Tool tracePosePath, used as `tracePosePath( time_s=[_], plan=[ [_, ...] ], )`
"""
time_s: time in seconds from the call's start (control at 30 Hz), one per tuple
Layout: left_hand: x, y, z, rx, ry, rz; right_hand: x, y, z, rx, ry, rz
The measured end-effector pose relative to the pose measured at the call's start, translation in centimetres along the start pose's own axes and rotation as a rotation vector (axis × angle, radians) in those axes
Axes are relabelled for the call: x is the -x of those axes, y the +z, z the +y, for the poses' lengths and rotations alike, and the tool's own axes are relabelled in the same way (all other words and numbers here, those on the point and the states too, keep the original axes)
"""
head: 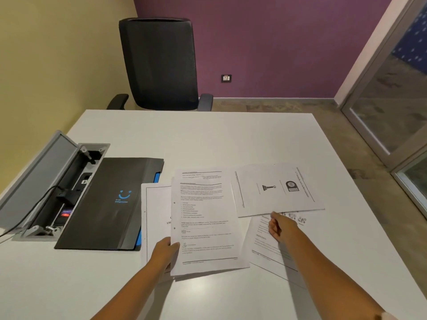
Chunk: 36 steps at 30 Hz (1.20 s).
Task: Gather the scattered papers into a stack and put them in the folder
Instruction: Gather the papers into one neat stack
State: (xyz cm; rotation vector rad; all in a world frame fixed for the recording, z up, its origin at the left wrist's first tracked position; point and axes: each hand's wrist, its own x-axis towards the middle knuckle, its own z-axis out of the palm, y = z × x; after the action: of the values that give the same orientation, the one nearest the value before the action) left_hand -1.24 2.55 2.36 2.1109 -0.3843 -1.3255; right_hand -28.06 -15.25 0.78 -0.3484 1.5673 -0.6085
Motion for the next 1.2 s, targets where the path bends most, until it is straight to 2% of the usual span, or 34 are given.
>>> tracePosePath(
  time_s=[0.1, 0.33, 0.53, 0.7, 0.83, 1.0, 1.07, 1.2],
  plan=[
    [0.0, 0.0, -0.5, 0.002, -0.024, 0.004, -0.1, -0.3, -0.2, 0.030, -0.010, -0.007],
    [0.1, 0.7, -1.1, 0.038, -0.046, -0.012, 0.2, 0.9, -0.5, -0.188, -0.083, -0.199],
    [-0.3, 0.4, -0.7, 0.012, -0.023, -0.006, 1.2, 2.2, -1.0, -0.145, -0.208, -0.132],
    [-0.4, 0.3, -0.7, 0.009, 0.003, -0.013, 3.1, 0.1, -0.5, -0.236, -0.347, -0.092],
    [-0.2, 0.6, -0.5, 0.014, 0.012, -0.011, 3.4, -4.2, 2.6, -0.336, -0.296, 0.068],
    [0.2, 0.7, -0.4, -0.010, 0.032, -0.038, 4.2, -7.3, 4.6, -0.236, -0.273, 0.180],
    [0.2, 0.7, -0.4, -0.017, 0.035, -0.043, 4.8, -8.0, 4.9, -0.251, -0.258, 0.185],
    [0.4, 1.0, -0.2, -0.043, 0.023, -0.023, 5.4, -8.3, 5.1, -0.267, -0.186, 0.061]
  ],
)
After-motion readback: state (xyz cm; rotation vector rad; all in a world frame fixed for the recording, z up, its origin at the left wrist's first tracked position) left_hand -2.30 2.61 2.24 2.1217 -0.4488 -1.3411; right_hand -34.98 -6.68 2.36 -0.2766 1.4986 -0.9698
